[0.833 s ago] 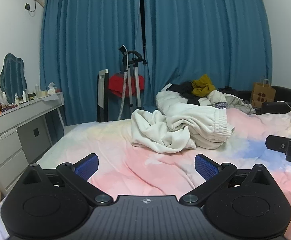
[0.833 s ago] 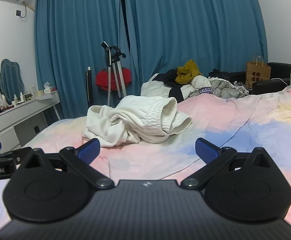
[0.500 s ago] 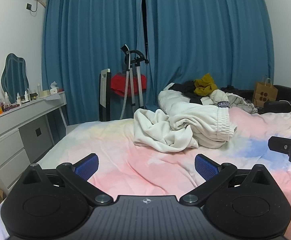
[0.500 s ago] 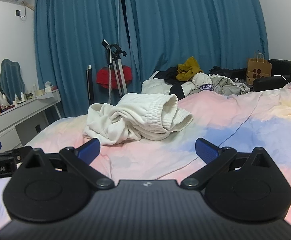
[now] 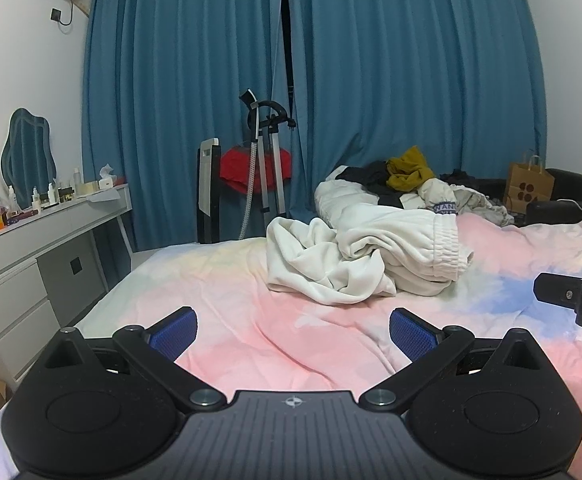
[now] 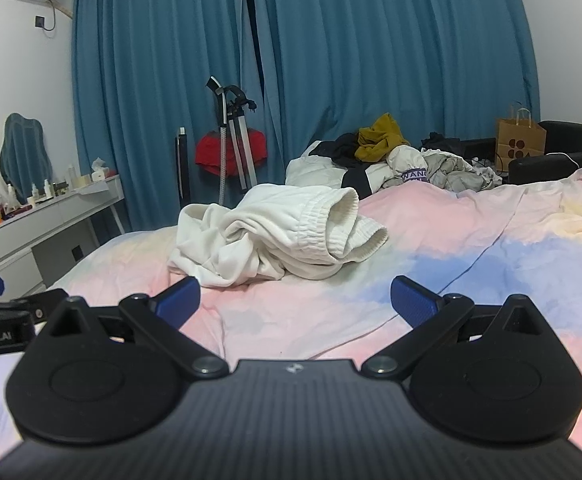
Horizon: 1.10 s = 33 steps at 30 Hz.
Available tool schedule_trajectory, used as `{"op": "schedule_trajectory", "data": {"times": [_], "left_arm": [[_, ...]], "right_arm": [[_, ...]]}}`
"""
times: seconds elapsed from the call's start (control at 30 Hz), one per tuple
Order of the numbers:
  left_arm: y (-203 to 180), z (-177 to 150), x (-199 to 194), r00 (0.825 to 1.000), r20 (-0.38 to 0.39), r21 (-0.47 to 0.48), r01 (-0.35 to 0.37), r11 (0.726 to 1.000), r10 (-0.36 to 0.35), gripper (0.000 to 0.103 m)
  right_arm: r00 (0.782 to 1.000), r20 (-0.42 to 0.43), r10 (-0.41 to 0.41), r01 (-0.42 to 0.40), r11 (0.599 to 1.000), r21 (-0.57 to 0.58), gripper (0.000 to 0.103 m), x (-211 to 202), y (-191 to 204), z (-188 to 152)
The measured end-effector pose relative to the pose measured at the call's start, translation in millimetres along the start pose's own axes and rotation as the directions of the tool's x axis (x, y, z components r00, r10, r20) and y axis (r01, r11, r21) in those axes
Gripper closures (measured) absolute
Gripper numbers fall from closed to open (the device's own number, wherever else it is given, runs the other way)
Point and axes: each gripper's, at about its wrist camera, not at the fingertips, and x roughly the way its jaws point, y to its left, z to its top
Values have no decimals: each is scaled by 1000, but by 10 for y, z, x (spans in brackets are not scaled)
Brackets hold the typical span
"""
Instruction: Fold clothes
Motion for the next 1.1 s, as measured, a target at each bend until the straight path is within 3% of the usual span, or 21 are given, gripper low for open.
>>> {"op": "schedule_trajectory", "data": {"times": [0.7, 0.93, 1.1], "left_arm": [[18, -2, -6, 999, 23, 11, 24, 1000, -24, 0], [85, -20, 99, 999, 8, -9, 35, 999, -35, 0], [74, -50, 160, 999, -1, -4, 43, 999, -43, 0]], "right_arm": [[1000, -31, 0, 0, 1000, 2, 0, 76, 49, 100], [1000, 14, 9, -9, 1000, -13, 0, 155, 203, 667], [1000, 17, -22, 22, 999, 35, 0, 238, 86, 699]]}}
